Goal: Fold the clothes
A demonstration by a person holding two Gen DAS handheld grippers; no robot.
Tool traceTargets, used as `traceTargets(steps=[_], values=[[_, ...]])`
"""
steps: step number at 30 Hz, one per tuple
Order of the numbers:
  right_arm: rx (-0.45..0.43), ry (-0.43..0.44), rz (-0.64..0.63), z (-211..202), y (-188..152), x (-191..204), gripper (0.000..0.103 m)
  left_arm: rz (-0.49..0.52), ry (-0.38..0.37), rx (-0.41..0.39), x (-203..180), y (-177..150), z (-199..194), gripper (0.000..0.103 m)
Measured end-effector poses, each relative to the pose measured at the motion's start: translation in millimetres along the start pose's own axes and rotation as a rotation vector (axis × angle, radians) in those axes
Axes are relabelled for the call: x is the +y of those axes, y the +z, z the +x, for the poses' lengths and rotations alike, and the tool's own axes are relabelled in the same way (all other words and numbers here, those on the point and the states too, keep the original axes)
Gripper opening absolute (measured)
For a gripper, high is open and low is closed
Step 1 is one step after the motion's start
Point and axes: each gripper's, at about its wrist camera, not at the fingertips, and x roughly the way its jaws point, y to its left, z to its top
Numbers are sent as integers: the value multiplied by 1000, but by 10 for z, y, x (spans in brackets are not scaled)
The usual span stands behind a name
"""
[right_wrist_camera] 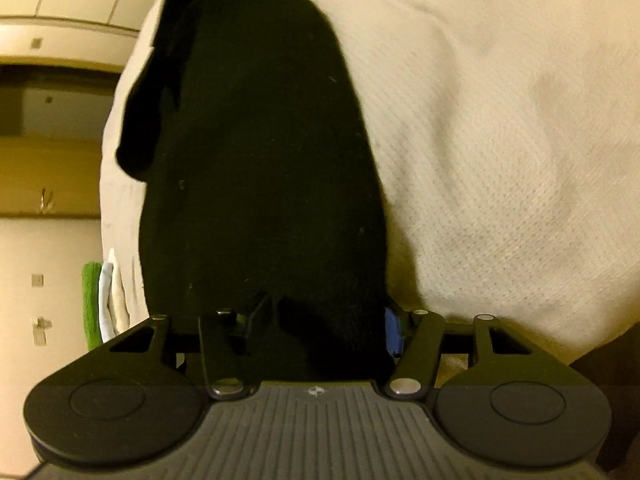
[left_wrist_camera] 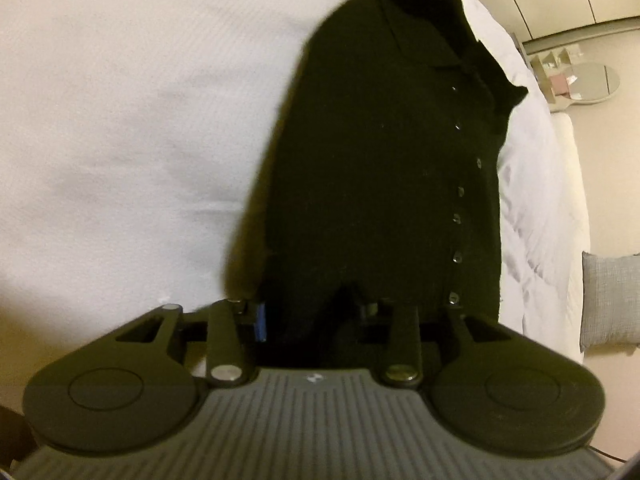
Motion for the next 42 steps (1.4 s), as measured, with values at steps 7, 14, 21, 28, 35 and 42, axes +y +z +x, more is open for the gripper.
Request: traceTargets(steps=[7,14,21,28,35,42], values=[[-41,86,-43,-337,137,626,12,196,-165,-145,-896,262,-746,7],[-258,381,-225,-1632,373,1801,12,400,-337,-471,-2022,637,-2151,7],[-463,626,-507,-2803,495,2939,12,664,-489,-743,-3150,642,-3428,8],[-632,809,-777,-3698,677,4030,12,706,-533,-887,-3902,950,-4112,8],[-562,692,-689,-3200,1549,4714,12,556,-308,-798,-4001,1843,-3660,8],[-504,587,-600,-2298,2498,5202,12,564,-203,-834,-4338,2698,-3386,8]])
